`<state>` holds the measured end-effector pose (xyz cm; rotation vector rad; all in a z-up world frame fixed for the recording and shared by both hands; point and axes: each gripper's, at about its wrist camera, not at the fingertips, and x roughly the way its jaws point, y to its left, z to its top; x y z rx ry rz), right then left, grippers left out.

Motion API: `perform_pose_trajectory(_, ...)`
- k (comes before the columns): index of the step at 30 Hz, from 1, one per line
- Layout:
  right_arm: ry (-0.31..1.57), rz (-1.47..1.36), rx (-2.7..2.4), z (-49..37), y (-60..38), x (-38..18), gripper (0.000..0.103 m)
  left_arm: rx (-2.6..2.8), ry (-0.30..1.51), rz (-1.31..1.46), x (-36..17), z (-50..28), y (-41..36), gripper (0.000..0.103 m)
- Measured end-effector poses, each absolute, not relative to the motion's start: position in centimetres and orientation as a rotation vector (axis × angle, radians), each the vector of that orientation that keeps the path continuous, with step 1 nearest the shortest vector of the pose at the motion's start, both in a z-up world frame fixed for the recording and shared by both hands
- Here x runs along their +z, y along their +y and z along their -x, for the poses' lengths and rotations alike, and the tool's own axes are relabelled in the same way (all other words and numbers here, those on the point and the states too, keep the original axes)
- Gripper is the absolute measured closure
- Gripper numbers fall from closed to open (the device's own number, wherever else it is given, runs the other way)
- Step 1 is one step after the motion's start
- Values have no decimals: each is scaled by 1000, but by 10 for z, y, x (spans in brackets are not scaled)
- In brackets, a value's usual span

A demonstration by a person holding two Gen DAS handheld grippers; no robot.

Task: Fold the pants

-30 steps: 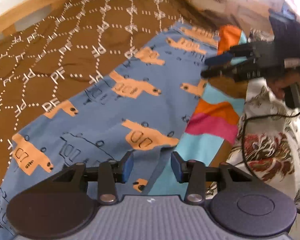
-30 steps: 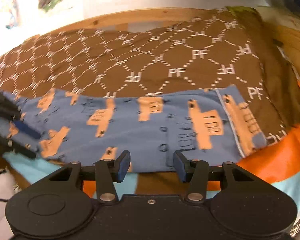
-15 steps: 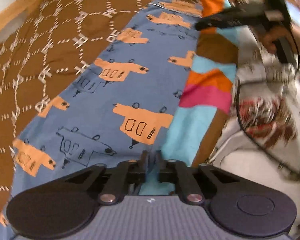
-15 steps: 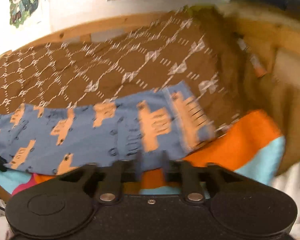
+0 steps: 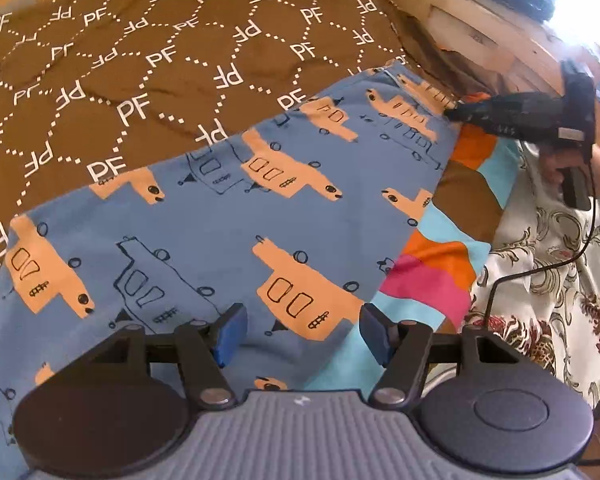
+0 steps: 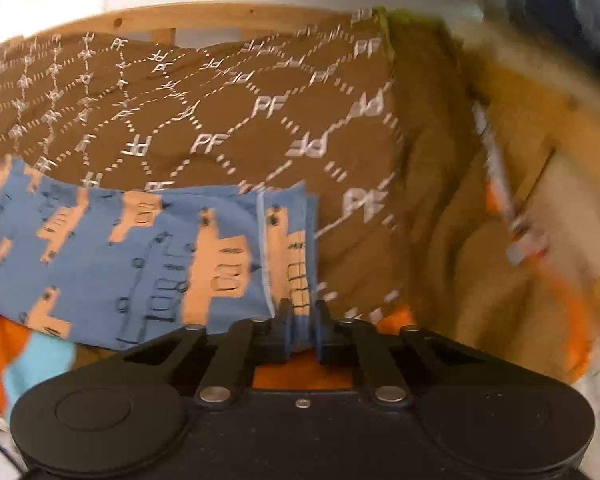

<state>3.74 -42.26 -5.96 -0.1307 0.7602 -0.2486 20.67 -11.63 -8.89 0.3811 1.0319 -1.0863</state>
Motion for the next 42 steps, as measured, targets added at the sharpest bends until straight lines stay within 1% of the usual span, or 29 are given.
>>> perform_pose_trajectory(3, 741, 122, -271, -35, -432, -50, 98, -1093, 1015, -400, -90, -205, -117, 27)
perform_pose_trajectory(5, 824, 99, -246, -41, -436, -66, 96, -1090, 1014, -396, -94, -207, -117, 27)
perform_pose_trajectory(7, 790, 115, -250, -38, -433, -72, 93, -1076, 1001, -372, -93, -212, -118, 27)
perform_pose_trajectory(8, 771, 98, -259, -36, -431, -71, 87, -1068, 983, -355, -90, -215, -120, 27)
perform_pose_trajectory(9, 745, 62, -263, -32, -431, -68, 73, -1065, 959, -337, -87, -219, -124, 27)
perform_pose_trajectory(10, 710, 13, -259, -26, -431, -66, 64, -1066, 933, -325, -83, -222, -131, 27)
perform_pose_trajectory(11, 684, -23, -252, -18, -431, -65, 49, -1067, 905, -318, -79, -227, -140, 27)
perform_pose_trajectory(12, 660, -53, -244, -12, -430, -64, 45, -1073, 873, -311, -76, -232, -152, 27)
perform_pose_trajectory(15, 629, -83, -250, -3, -427, -62, 41, -1118, 809, -273, -67, -248, -196, 27)
perform_pose_trajectory(18, 616, -121, -254, 0, -429, -65, 42, -1189, 772, -239, -63, -268, -252, 28)
perform_pose_trajectory(21, 620, -181, -243, -9, -438, -66, 42, -1246, 769, -239, -65, -278, -302, 34)
perform_pose_trajectory(25, 660, -169, -239, -19, -438, -72, 45, -1265, 815, -268, -81, -283, -348, 46)
perform_pose_trajectory(28, 641, -173, -263, -19, -435, -80, 53, -1226, 788, -370, -100, -275, -364, 52)
perform_pose_trajectory(29, 627, -187, -274, -18, -435, -82, 61, -1214, 773, -389, -104, -271, -365, 52)
perform_pose_trajectory(30, 610, -211, -282, -16, -436, -83, 72, -1202, 764, -393, -107, -269, -366, 52)
perform_pose_trajectory(31, 596, -242, -285, -13, -437, -84, 77, -1194, 756, -394, -109, -267, -366, 52)
perform_pose_trajectory(33, 564, -299, -298, -9, -437, -85, 83, -1186, 738, -409, -110, -262, -366, 52)
perform_pose_trajectory(34, 552, -295, -309, -8, -434, -84, 85, -1182, 733, -416, -109, -260, -366, 52)
perform_pose_trajectory(35, 539, -279, -320, -7, -430, -81, 88, -1173, 740, -416, -107, -260, -366, 52)
perform_pose_trajectory(36, 520, -250, -329, -6, -423, -78, 89, -1158, 765, -401, -104, -261, -364, 52)
perform_pose_trajectory(42, 468, 74, -291, -6, -368, -61, 90, -1119, 985, -148, -72, -282, -336, 51)
